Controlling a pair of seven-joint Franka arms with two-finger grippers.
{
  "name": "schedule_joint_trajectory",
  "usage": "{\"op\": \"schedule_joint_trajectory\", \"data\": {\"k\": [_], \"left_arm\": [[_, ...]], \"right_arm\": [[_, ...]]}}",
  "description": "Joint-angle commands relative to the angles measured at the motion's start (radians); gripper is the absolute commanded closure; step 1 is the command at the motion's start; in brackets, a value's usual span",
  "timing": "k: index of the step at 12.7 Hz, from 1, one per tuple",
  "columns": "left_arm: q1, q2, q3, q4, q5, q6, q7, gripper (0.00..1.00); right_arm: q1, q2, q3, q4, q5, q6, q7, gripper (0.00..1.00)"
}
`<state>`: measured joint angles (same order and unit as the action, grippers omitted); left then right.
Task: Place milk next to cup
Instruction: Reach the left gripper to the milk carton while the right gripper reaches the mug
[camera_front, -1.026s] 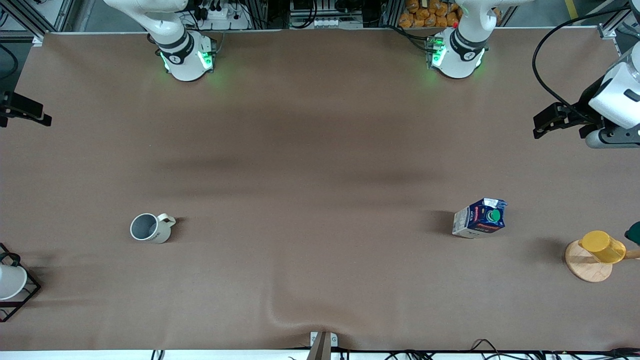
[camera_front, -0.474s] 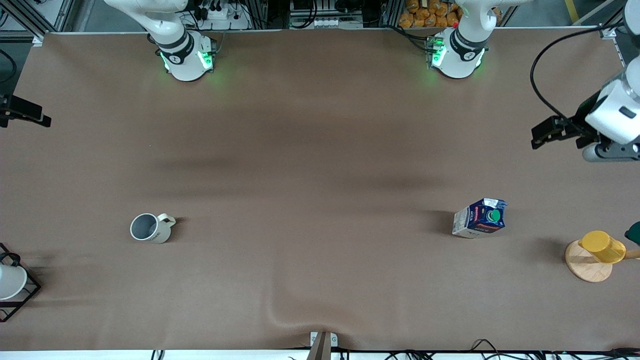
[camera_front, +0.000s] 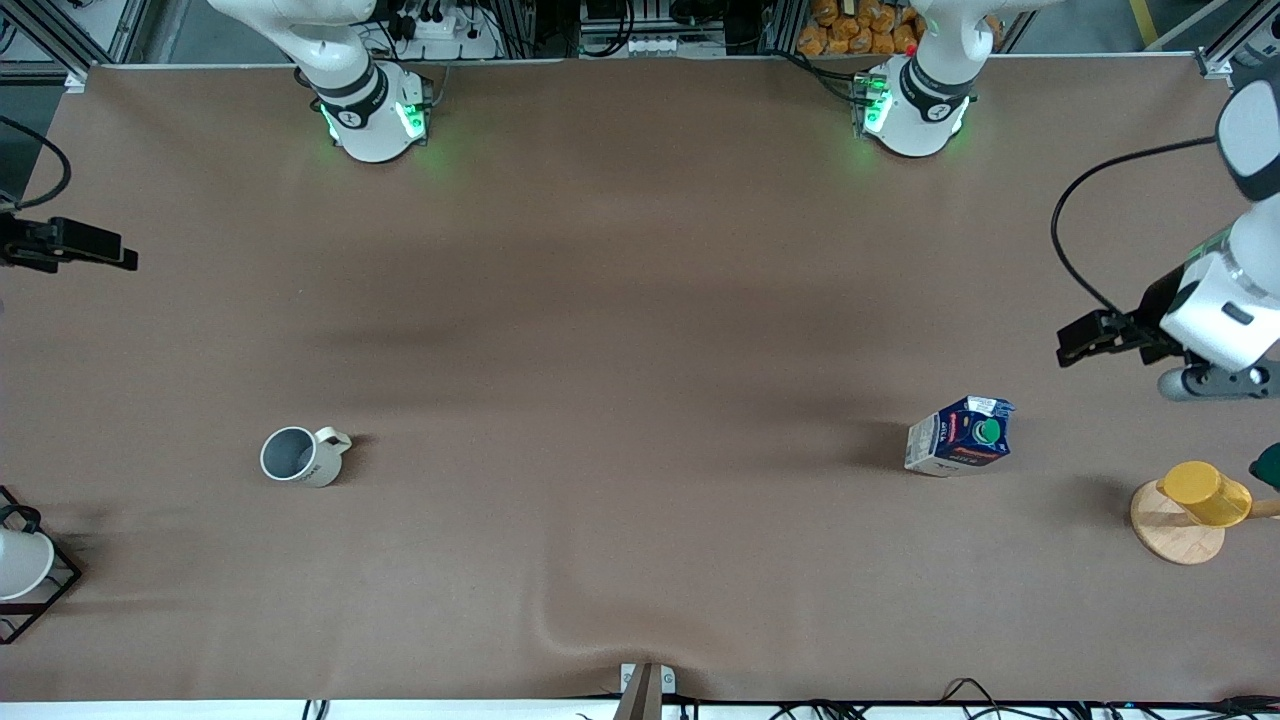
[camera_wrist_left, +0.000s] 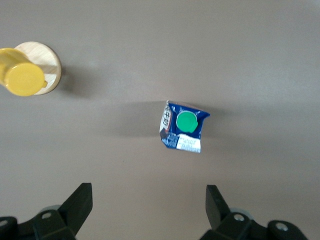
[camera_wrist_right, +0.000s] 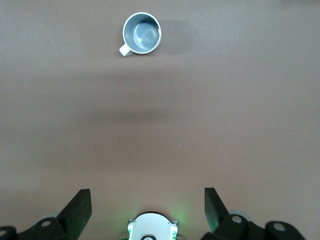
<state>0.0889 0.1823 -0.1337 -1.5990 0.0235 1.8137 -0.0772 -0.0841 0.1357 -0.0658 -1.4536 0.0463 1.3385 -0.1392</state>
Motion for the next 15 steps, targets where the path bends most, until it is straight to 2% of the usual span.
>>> {"op": "schedule_joint_trajectory", "data": {"k": [1,2,4,6,10,12,14,15], "left_arm": [[0.002,0.045,-0.004,0.008,0.006,0.051,0.005,0.0],[0.002,0.058,-0.004,0.007,0.006,0.056,0.005,0.0],[0.0,0.094,-0.006,0.002,0.004,0.084,0.005,0.0],[-0.011,0.144,-0.009,-0.001,0.004,0.11,-0.007,0.0],[-0.015,0.216,-0.017,0.001,0.007,0.141,0.025,0.0],[-0.02,0.247,-0.023,0.002,0.007,0.176,0.028,0.0],[-0.02,0.255,-0.033,0.01,0.003,0.179,0.028,0.0],[-0.021,0.256,-0.035,0.011,-0.01,0.19,0.028,0.0]], "right_arm": [[-0.01,0.022,0.004,0.013,0.018,-0.009,0.009,0.0],[-0.008,0.034,0.004,0.012,0.018,-0.002,0.007,0.0],[-0.002,0.158,0.004,0.019,0.017,0.007,0.004,0.0],[-0.014,0.185,0.003,0.015,0.064,0.013,0.003,0.0],[-0.072,0.315,0.004,0.019,0.096,0.079,-0.025,0.0],[-0.056,0.32,0.004,0.018,0.083,0.135,-0.046,0.0],[-0.03,0.346,0.004,0.006,0.013,0.211,-0.159,0.0],[-0.029,0.35,0.004,-0.007,0.011,0.229,-0.186,0.0]]}}
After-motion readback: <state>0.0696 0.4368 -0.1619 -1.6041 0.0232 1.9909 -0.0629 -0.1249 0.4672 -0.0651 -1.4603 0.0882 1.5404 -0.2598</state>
